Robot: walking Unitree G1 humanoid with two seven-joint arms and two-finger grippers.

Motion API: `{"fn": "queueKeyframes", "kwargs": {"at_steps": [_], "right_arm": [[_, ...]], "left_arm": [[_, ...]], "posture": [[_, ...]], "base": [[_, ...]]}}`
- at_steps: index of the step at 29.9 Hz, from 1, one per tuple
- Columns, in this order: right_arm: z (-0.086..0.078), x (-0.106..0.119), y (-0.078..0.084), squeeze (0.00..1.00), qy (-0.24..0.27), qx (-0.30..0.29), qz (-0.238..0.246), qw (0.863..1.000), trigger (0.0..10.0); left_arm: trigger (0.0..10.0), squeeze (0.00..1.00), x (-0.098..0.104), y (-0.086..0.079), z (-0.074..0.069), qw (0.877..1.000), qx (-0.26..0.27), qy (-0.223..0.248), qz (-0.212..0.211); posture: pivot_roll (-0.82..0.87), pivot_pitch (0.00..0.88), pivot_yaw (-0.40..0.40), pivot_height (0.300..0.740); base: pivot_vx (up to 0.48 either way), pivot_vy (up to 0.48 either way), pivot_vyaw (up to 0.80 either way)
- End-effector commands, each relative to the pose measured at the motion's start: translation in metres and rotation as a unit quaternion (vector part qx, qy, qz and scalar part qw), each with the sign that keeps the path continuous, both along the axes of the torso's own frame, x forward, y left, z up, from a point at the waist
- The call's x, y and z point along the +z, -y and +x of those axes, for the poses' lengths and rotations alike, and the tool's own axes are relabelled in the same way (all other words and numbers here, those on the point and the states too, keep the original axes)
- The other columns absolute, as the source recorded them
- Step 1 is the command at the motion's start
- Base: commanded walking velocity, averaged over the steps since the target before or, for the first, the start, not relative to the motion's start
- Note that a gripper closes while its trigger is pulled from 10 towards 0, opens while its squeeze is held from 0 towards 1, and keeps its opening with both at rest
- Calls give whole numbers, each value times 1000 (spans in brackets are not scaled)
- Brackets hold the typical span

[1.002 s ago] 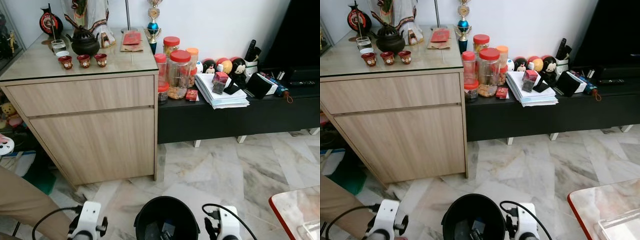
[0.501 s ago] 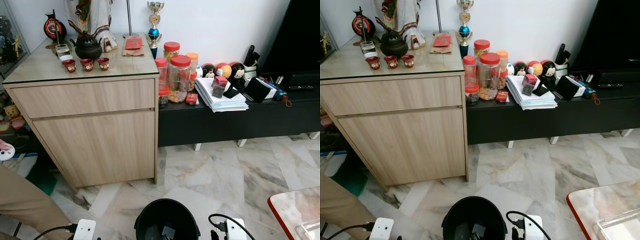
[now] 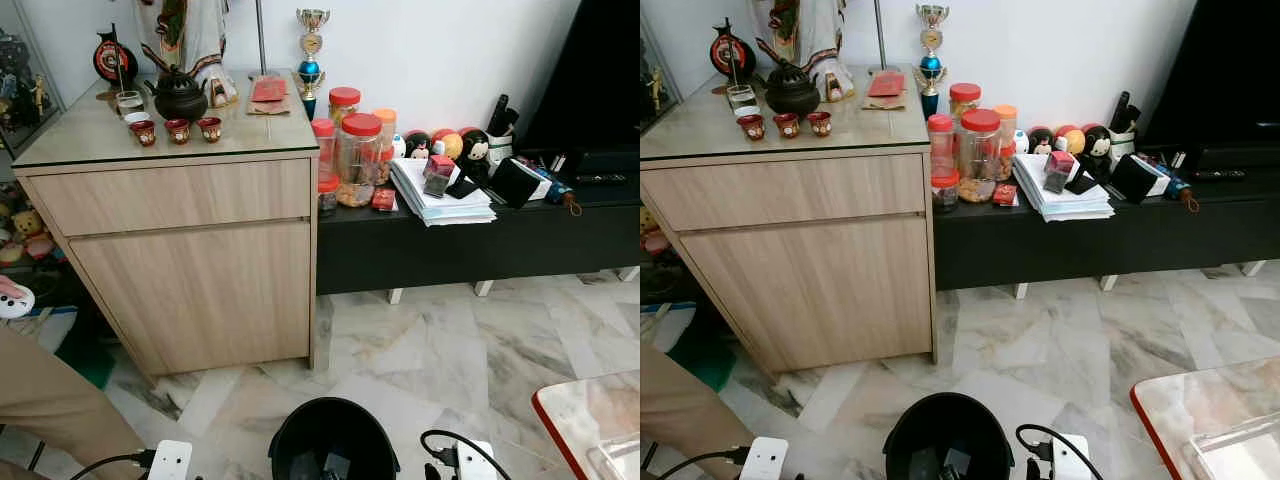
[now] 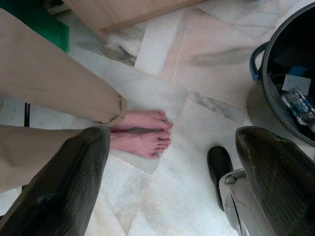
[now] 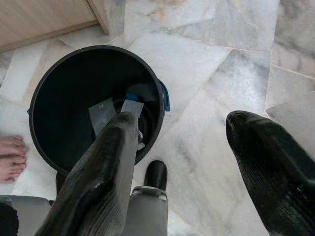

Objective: Picking trash to rubbish bin

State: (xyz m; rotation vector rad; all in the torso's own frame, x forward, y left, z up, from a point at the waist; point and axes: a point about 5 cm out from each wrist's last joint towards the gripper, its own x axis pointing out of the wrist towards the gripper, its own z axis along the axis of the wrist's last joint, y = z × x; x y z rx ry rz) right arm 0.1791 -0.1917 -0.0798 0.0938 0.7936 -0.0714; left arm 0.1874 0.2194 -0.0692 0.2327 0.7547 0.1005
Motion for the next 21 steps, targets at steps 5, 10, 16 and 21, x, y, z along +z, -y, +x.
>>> {"fn": "queueKeyframes", "kwargs": {"at_steps": [5, 10, 16, 21], "right_arm": [[-1, -1, 2, 0, -4, -11, 2, 1000, 10000], [-2, -1, 3, 0, -5, -13, 2, 1000, 10000], [-2, -1, 3, 0, -5, -14, 3, 1000, 10000], [-3, -1, 3, 0, -7, -15, 2, 1000, 10000]], "left_arm": [[10000, 0, -1, 0, -2, 1000, 6, -2, 0], [10000, 0, -2, 0, -4, 1000, 6, -4, -2], [10000, 0, -2, 1, -4, 1000, 6, -4, -3], [10000, 0, -2, 1, -4, 1000, 6, -3, -4]], "posture": [[157, 45, -48, 740], [157, 45, -48, 740], [161, 51, -48, 740], [161, 51, -48, 740]], "base": [[0, 0, 0], [0, 0, 0], [0, 0, 0], [0, 0, 0]]}}
